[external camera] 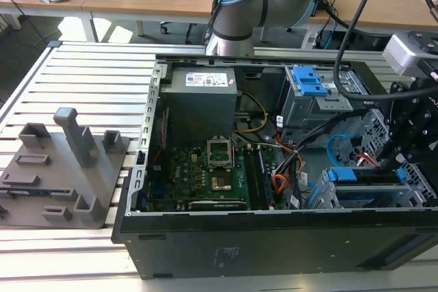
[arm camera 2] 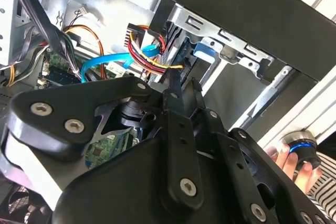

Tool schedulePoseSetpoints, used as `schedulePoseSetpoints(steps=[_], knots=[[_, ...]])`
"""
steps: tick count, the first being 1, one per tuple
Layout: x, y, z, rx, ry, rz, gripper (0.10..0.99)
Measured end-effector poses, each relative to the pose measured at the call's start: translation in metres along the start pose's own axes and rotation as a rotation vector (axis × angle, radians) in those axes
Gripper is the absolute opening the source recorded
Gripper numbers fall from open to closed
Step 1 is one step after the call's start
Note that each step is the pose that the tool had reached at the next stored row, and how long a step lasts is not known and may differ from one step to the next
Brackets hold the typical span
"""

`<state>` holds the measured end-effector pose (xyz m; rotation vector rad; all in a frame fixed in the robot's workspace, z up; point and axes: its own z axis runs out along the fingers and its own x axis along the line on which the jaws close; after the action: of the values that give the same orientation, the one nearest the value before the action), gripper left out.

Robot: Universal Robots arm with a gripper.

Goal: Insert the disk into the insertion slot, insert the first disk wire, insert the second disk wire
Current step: 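Insert the first disk wire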

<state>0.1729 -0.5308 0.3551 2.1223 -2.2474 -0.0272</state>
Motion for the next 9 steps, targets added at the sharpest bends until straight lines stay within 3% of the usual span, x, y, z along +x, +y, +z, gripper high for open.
schedulePoseSetpoints(steps=[3,5,9], knots=[[-0.0004,0.0002,-0.0038,0.000,0.0000,0.000,0.227],[-0.0006,0.0003,-0.0056,0.000,0.0001,0.000,0.106],[-0.0010,0.0006,-0.0118,0.000,-0.0003,0.000,0.106]])
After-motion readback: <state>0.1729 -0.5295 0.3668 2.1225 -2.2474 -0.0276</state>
